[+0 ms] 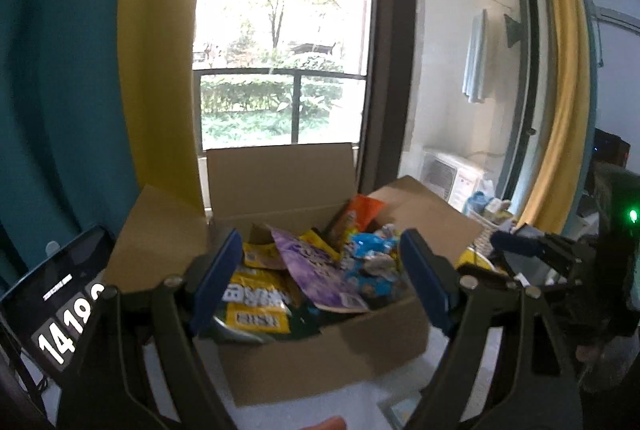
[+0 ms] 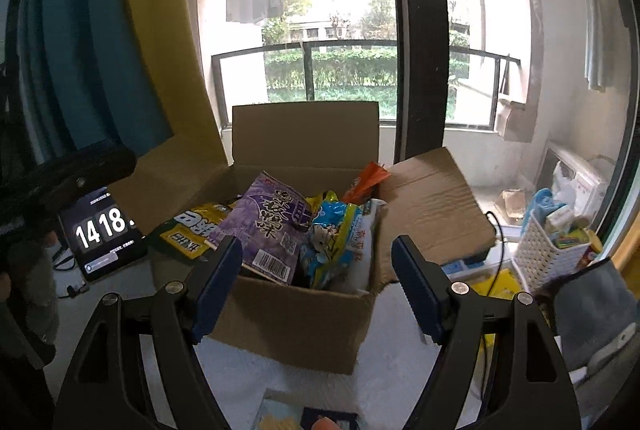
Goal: Organize snacks
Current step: 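Carry both bags over the box and open both tools to drop them, then move the right tool down to the blue cracker packet on the table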
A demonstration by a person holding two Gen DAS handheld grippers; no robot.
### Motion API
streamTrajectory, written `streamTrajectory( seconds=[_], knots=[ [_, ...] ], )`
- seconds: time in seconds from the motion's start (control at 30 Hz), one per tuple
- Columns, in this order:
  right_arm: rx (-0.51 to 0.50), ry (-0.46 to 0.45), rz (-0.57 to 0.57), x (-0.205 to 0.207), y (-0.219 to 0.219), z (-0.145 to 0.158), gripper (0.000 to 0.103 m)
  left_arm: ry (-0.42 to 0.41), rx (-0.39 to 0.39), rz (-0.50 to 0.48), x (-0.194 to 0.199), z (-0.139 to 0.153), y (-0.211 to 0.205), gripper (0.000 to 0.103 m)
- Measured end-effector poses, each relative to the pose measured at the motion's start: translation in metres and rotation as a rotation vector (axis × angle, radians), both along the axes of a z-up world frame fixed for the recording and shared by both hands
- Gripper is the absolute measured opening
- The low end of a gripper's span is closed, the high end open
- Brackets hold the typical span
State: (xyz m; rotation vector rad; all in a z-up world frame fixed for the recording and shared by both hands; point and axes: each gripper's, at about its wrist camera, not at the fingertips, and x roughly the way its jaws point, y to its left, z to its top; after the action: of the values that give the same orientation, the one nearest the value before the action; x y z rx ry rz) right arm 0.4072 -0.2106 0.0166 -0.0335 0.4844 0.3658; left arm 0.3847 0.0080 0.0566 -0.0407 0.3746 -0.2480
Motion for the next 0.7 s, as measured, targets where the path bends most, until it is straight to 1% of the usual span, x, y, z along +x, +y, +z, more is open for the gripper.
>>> streamTrajectory(
  seconds=[0.17,0.3,0.4,0.47,0.53,0.6,0.67,0.7],
  knots=[
    [0.008,-0.01,0.007,-0.02,-0.015,0.002,0.08,0.009,0.002,-0.009,-0.034,-0.006,-0.01,0.083],
    [0.019,0.005,-0.013,-0.029,-0.032,-0.009,0.08,0.036,0.019,-0.002,-0.054,-0.015,-0.016,0.084],
    [0.026,0.041,-0.033,-0.029,-0.047,-0.029,0.08,0.062,0.033,0.001,-0.063,-0.023,-0.02,0.084],
    [0.066,0.093,-0.01,-0.028,-0.059,-0.046,0.08,0.093,0.041,-0.007,-0.067,-0.032,-0.024,0.084],
    [0.08,0.126,-0.004,-0.027,-0.067,-0.059,0.079,0.129,0.05,-0.01,-0.069,-0.044,-0.028,0.084],
    [0.082,0.159,-0.002,-0.025,-0.074,-0.074,0.076,0.163,0.059,-0.007,-0.067,-0.058,-0.033,0.084],
    [0.061,0.213,-0.007,-0.019,-0.078,-0.093,0.073,0.2,0.061,-0.002,-0.066,-0.075,-0.038,0.084],
    [0.043,0.23,-0.013,-0.016,-0.079,-0.103,0.069,0.219,0.06,-0.001,-0.065,-0.081,-0.039,0.084]
  ],
)
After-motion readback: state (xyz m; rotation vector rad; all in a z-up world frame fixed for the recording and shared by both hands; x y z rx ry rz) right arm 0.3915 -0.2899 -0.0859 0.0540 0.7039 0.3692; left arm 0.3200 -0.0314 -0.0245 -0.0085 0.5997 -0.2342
